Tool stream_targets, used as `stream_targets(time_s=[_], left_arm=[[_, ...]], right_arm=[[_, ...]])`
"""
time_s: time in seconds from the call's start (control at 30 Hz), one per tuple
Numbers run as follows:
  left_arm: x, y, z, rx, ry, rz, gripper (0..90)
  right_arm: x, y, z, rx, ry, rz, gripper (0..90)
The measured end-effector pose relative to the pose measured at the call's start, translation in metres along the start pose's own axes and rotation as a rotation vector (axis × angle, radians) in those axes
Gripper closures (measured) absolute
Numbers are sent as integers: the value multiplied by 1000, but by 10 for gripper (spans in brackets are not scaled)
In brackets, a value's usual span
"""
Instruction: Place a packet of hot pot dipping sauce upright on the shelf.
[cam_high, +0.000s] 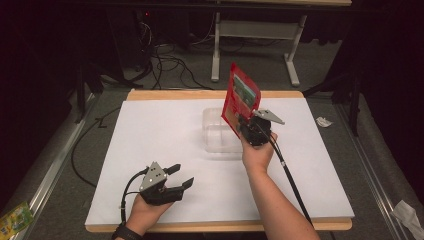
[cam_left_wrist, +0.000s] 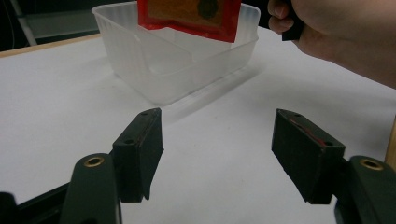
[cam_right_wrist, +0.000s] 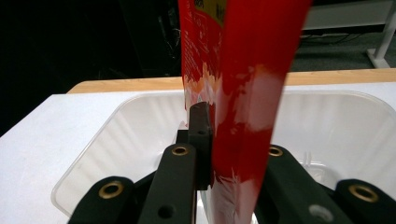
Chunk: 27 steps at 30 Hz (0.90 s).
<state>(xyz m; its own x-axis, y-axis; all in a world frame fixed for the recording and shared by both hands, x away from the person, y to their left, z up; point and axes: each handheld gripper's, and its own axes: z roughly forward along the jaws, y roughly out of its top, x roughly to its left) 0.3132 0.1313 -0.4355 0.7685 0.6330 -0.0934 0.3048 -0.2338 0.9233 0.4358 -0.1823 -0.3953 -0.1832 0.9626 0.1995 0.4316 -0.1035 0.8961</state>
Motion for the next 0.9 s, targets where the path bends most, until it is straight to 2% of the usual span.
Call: stream_targets(time_s=[0.43, 0.9], left_arm=[[1, 0, 1, 4, -5, -3, 342], [1, 0, 0, -3, -6, -12, 342]], right_arm=[[-4, -8, 5, 15, 14, 20, 836], [-8, -16, 10, 29, 27, 21, 835]])
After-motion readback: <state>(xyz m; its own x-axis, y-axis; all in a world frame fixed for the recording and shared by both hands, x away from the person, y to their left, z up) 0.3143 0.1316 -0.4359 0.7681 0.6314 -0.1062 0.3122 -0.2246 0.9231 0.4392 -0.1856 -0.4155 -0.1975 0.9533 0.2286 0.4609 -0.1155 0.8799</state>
